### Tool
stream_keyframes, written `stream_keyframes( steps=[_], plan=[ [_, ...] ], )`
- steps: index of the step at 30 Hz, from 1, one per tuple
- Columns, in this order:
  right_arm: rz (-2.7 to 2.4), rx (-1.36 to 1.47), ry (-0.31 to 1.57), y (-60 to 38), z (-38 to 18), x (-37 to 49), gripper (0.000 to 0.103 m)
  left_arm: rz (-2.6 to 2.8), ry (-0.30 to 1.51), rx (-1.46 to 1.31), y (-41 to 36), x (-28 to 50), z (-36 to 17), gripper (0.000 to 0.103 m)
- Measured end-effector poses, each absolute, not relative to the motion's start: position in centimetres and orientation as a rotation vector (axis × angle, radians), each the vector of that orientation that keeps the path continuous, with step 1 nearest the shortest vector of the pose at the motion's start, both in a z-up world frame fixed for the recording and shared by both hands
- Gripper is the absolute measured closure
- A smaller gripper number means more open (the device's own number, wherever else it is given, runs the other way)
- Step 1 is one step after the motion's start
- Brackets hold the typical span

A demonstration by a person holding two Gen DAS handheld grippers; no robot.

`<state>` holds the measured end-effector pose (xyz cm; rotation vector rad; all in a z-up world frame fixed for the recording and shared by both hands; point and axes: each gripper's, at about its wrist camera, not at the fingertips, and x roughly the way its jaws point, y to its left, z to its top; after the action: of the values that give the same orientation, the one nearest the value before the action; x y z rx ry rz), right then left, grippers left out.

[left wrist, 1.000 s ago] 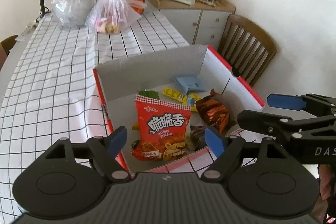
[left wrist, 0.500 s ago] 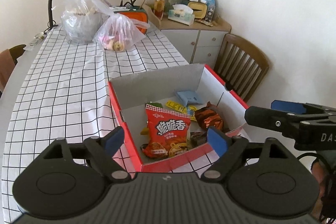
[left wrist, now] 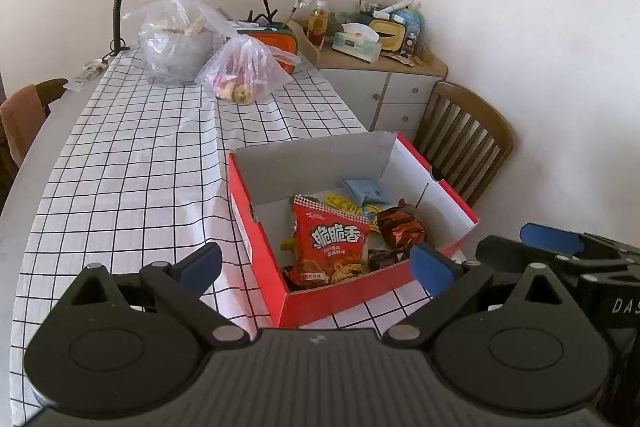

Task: Organize snacks

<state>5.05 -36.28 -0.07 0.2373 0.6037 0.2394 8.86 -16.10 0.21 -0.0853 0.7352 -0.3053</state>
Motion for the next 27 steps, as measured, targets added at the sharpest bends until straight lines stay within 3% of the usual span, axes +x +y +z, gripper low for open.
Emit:
stream_keyframes(
  steps=[27],
  plan=[
    [0.199,0.226,0.585,-35.74,0.23,4.44,0.000,-0.248,0.722,-0.074,-16.51,7.95,0.80,0.002]
  ],
)
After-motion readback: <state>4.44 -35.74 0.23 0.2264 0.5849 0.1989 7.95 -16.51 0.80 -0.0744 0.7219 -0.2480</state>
